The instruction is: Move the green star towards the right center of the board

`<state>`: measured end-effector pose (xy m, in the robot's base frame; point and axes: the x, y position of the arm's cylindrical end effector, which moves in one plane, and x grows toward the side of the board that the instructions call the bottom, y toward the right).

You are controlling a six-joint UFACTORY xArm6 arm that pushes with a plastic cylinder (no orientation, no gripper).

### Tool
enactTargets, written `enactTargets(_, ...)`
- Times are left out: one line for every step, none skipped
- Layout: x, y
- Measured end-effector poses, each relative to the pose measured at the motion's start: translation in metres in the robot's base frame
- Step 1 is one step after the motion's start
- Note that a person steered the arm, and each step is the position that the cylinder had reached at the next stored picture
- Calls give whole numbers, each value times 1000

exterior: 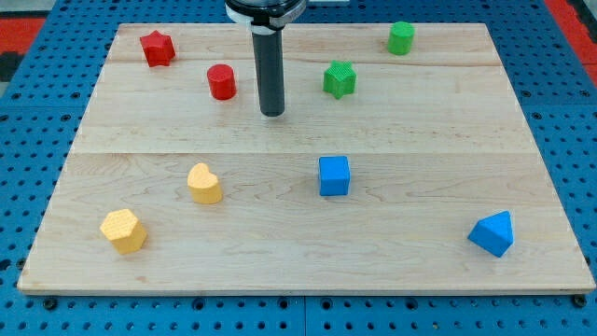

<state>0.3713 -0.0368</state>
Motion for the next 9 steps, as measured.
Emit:
enactTargets(0, -1)
enactTargets(-22, 31)
enactTargets(-42, 53)
enactTargets(-42, 55)
enactTargets(-51, 56)
enactTargets(-64, 42)
enactTargets(-76, 54)
enactTargets(-72, 98)
enactTargets(-62, 155)
